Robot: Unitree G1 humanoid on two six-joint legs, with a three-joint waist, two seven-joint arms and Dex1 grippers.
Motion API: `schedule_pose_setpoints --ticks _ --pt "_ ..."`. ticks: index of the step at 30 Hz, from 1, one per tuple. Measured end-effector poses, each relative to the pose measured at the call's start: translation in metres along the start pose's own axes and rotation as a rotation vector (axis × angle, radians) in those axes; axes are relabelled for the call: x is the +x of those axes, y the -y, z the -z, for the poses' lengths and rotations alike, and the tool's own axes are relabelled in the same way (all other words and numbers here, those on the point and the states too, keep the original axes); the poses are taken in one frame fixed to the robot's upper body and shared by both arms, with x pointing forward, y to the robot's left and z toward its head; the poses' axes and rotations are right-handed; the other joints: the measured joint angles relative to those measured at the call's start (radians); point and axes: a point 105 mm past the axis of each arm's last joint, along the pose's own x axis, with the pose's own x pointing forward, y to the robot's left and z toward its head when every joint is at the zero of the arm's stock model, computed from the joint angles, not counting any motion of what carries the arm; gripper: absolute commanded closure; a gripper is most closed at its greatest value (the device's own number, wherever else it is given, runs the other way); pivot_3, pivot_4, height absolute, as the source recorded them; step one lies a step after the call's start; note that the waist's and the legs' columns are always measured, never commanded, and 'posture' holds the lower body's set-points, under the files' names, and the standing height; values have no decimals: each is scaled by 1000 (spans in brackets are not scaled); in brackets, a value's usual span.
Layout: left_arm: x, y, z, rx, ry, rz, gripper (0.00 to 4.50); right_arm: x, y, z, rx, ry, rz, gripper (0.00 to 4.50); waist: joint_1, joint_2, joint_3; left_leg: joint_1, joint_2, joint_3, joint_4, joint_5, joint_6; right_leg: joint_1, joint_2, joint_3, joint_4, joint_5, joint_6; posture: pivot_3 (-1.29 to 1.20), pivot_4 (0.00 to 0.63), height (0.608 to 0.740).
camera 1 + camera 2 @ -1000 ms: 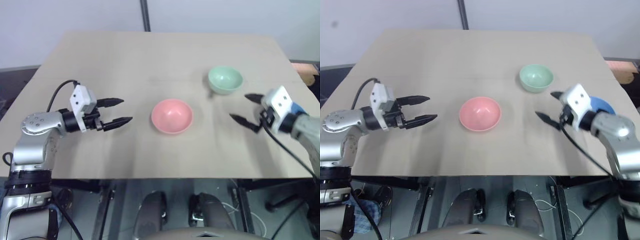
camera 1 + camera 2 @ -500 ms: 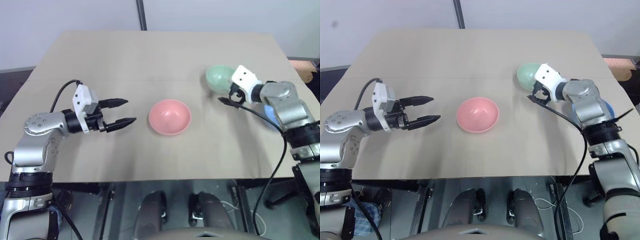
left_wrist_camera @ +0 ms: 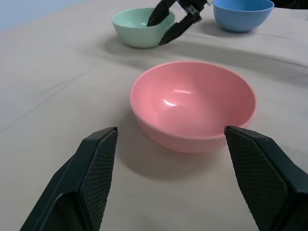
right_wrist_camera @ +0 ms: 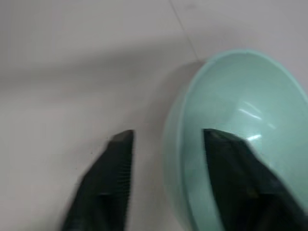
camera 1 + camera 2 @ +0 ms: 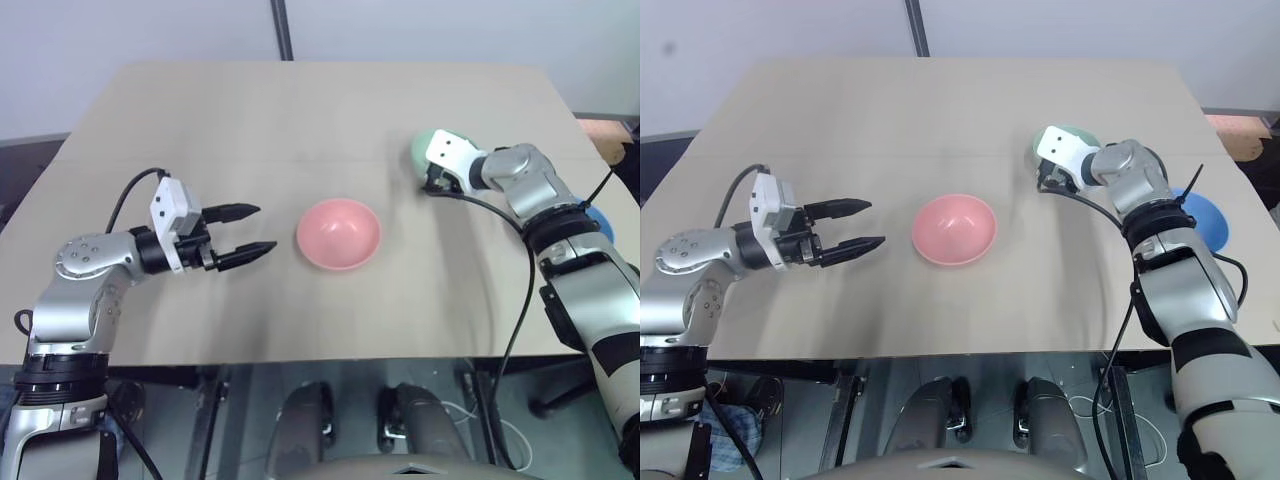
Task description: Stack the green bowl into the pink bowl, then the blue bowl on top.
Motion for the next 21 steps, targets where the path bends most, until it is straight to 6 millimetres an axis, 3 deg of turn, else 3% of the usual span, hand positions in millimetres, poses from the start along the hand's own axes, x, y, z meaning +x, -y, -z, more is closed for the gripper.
schedule_pose_setpoints --ticks 2,12,16,18,21 --pt "0 1 1 -4 -2 -1 722 1 -1 0 -4 1 -8 4372 0 0 0 0 0 0 0 0 0 0 0 0 0 0 0 0 150 740" --pt "-2 1 -3 14 -9 10 722 1 -1 -11 -52 47 -9 4454 -1 1 0 0 0 0 0 0 0 0 0 0 0 0 0 0 150 740" --pt "-1 1 -3 17 -8 15 722 -10 -8 -50 -138 186 -62 4454 -1 1 0 0 0 0 -1 0 0 -1 0 1 0 0 0 0 150 740" --pt "0 1 -3 17 -9 20 722 -23 -29 -79 -201 308 -158 4454 0 1 0 0 0 0 -2 0 0 -1 0 1 0 0 0 0 150 740" --pt "1 2 -3 18 -9 29 722 -37 -53 -95 -268 368 -253 4454 3 1 0 -1 0 0 -2 0 0 -2 0 0 -1 0 0 0 150 740"
